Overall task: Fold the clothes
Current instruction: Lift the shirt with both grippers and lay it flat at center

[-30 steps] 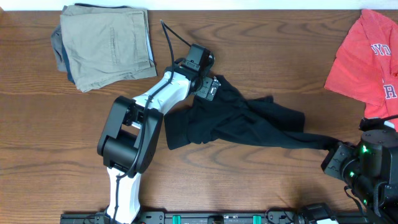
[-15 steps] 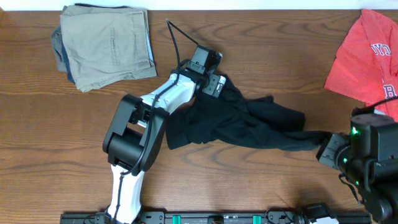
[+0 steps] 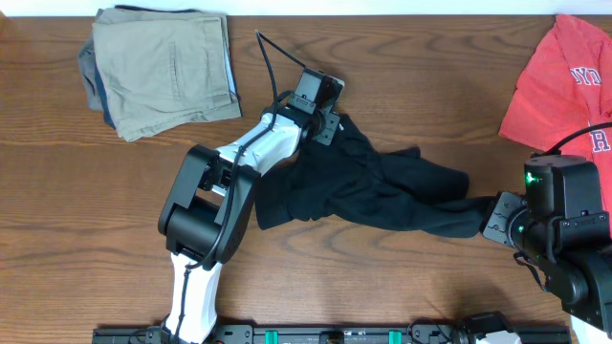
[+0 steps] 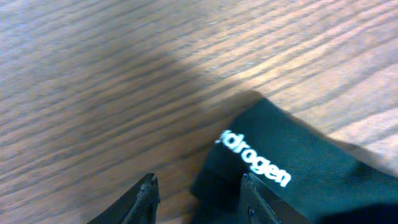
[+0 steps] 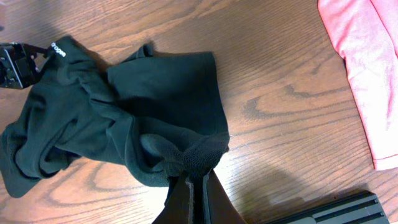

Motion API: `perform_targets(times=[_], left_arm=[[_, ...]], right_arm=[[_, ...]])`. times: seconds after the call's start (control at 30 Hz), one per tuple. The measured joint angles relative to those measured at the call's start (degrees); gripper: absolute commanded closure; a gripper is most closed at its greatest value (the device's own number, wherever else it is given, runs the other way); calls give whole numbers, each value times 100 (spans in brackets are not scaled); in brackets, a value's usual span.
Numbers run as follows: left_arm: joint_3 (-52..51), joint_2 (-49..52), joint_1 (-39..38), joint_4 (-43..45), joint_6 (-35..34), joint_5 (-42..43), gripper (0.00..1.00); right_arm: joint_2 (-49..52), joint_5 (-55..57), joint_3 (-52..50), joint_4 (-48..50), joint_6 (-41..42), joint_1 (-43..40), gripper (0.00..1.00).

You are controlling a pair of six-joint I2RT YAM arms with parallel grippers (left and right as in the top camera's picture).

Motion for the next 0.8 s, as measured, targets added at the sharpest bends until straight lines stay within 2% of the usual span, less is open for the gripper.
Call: perform_targets(times=[0.27, 0.43, 0.5, 0.6, 0.8], left_arm=[[-2, 0, 0, -7, 0, 179, 53], [-2, 2, 0, -50, 0, 197, 55], [-4, 2, 0, -76, -26, 197, 68], [-9, 2, 0, -111, -39, 212, 91], [-13, 2, 0, -131, 0, 258, 94]], right_arm=[[0, 0, 0, 15, 0, 0, 99], [0, 2, 0, 35, 0, 0, 99], [0, 2, 0, 37, 0, 0, 99], [0, 2, 0, 37, 0, 0, 99], [0, 0, 0, 37, 0, 0, 99]])
